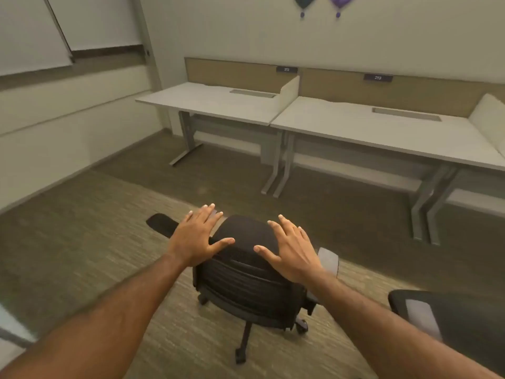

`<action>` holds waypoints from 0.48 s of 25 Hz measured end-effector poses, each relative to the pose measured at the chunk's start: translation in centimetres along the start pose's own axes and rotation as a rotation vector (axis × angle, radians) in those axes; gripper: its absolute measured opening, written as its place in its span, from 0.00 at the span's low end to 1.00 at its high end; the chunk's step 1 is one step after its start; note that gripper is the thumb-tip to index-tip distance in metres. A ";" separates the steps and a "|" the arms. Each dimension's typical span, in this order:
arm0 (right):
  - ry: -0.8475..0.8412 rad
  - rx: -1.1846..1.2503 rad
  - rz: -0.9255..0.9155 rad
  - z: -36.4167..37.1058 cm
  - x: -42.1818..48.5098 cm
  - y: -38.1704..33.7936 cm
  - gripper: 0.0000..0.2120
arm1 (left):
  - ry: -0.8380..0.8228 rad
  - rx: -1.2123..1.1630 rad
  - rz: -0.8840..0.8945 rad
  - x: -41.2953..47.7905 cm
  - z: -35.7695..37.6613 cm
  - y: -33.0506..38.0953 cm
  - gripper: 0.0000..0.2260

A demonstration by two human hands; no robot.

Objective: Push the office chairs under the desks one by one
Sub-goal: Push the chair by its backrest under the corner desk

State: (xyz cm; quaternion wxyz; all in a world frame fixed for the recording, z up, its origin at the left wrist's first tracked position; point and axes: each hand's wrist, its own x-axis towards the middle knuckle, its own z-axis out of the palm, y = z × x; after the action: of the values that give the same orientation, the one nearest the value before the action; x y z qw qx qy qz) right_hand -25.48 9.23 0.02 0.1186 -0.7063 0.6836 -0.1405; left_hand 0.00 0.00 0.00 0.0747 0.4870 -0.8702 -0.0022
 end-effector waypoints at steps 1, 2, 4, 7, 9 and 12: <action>-0.003 0.016 0.006 0.6 0.3 -0.8 0.41 | -0.008 -0.015 0.002 0.1 0.0 -0.8 0.49; -0.026 0.019 0.021 1.0 0.6 -1.6 0.41 | -0.014 -0.025 0.018 0.3 0.2 -1.7 0.48; -0.106 -0.006 0.075 2.2 0.5 -3.1 0.44 | -0.059 -0.040 0.071 0.5 0.8 -3.2 0.46; -0.097 -0.117 0.158 3.5 -0.1 -4.7 0.47 | -0.071 -0.026 0.206 0.1 2.0 -5.0 0.44; 0.028 -0.212 0.174 4.2 -1.0 -5.4 0.46 | 0.002 -0.022 0.279 -0.4 2.7 -5.7 0.43; 0.162 -0.294 0.182 5.5 -2.0 -5.8 0.44 | 0.096 -0.042 0.294 -0.9 3.5 -5.7 0.44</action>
State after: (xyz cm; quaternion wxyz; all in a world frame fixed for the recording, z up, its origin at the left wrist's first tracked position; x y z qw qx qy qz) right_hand -18.13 11.35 -3.12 -0.0290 -0.6376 0.7652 -0.0845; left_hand 4.82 -2.47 -4.03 0.1257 0.3523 -0.9273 0.0140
